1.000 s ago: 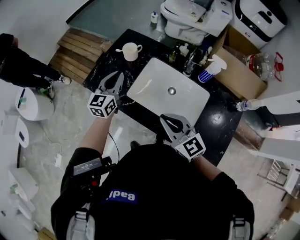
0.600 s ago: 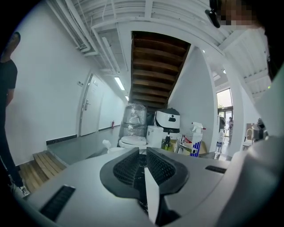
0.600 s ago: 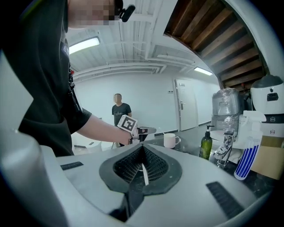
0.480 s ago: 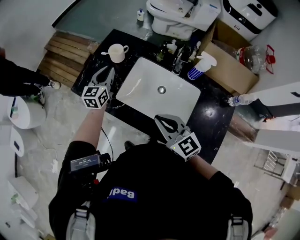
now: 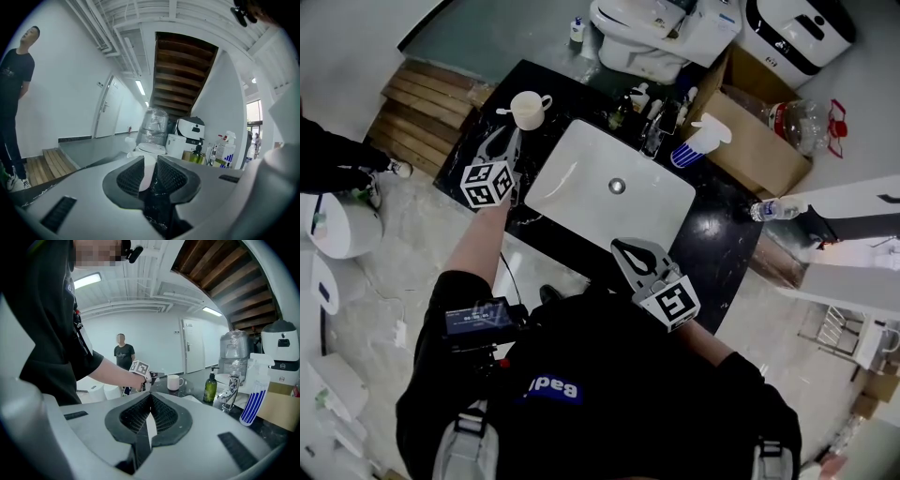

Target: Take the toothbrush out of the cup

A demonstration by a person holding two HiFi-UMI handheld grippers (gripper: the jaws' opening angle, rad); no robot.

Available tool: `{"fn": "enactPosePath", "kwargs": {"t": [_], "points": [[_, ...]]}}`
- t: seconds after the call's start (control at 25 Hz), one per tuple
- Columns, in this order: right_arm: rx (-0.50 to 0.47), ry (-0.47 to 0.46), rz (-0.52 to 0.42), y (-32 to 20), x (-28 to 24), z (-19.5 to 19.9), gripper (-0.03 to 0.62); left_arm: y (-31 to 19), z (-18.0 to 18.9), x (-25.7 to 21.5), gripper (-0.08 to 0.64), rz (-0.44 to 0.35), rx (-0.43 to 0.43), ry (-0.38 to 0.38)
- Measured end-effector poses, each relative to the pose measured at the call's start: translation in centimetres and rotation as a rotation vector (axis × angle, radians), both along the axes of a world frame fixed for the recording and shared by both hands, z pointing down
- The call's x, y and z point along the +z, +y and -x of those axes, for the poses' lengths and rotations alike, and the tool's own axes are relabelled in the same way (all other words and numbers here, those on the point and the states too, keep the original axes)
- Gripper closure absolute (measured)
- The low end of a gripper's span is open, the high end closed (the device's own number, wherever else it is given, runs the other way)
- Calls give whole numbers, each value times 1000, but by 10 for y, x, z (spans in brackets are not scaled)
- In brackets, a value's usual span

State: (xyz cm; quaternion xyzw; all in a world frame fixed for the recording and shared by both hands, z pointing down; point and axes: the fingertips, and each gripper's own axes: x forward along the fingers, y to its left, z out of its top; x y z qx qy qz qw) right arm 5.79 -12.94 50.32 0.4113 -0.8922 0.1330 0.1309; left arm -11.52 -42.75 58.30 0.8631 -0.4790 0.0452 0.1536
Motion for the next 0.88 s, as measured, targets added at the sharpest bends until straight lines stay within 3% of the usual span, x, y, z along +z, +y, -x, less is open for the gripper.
{"fn": "enactPosePath", "kwargs": {"t": [0.32, 0.64, 0.88], "points": [[-25, 47, -30, -5, 5, -8, 581, -29, 4, 14, 472, 13, -62, -16], [-7, 59, -3, -7, 7, -23, 581, -50, 8, 20, 472, 23, -117, -25], [9, 67, -3, -6, 7, -32, 581, -58, 11, 19, 472, -6, -122, -82]]}}
